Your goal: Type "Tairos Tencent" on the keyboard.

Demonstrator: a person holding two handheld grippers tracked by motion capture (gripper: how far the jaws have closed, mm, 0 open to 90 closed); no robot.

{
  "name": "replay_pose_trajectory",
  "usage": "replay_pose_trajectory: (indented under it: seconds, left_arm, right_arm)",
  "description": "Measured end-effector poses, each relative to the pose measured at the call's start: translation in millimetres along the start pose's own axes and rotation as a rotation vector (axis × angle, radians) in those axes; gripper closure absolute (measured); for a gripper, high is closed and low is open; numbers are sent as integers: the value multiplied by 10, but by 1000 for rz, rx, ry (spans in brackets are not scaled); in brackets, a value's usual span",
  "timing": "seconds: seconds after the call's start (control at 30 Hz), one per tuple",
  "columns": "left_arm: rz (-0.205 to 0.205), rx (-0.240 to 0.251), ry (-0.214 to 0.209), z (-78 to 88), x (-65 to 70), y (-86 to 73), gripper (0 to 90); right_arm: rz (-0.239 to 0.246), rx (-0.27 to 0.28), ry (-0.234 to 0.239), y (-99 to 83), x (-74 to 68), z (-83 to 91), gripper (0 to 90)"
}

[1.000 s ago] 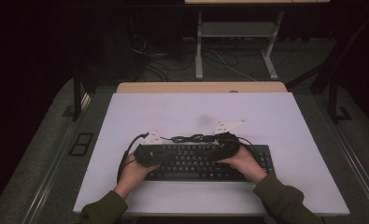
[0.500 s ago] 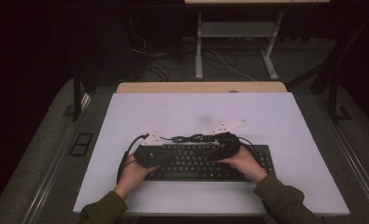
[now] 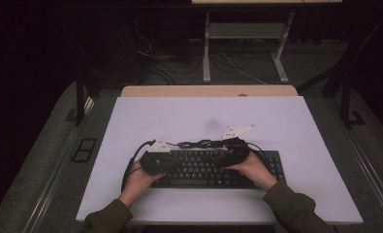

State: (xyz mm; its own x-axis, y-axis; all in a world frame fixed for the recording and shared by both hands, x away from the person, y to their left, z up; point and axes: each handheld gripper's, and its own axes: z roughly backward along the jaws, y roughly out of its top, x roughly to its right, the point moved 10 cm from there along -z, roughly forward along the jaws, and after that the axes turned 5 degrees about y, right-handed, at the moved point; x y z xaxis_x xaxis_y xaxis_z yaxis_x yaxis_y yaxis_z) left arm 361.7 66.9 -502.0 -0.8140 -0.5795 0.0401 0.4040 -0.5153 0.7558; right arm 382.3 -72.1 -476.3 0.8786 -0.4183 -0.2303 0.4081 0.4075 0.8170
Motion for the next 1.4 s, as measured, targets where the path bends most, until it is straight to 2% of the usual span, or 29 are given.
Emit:
replay_pose_trajectory:
  seconds: [0.43, 0.57, 0.87, 1.17, 1.4]
  left_arm:
    - [4, 32, 1, 62, -14, 60, 892]
    - [12, 51, 0, 95, -22, 79, 838]
    - [26, 66, 7, 174, -38, 66, 642]
    - [41, 91, 29, 261, -76, 38, 378]
    - [45, 100, 44, 256, -77, 25, 180]
  right_arm:
    - [2, 1, 0, -1, 2, -2, 278]
    - [1, 1, -1, -3, 7, 0, 278]
    - [0, 4, -2, 1, 12, 8, 278]
    - [-2, 5, 0, -1, -3, 19, 281]
    - [-1, 7, -2, -1, -9, 43, 297]
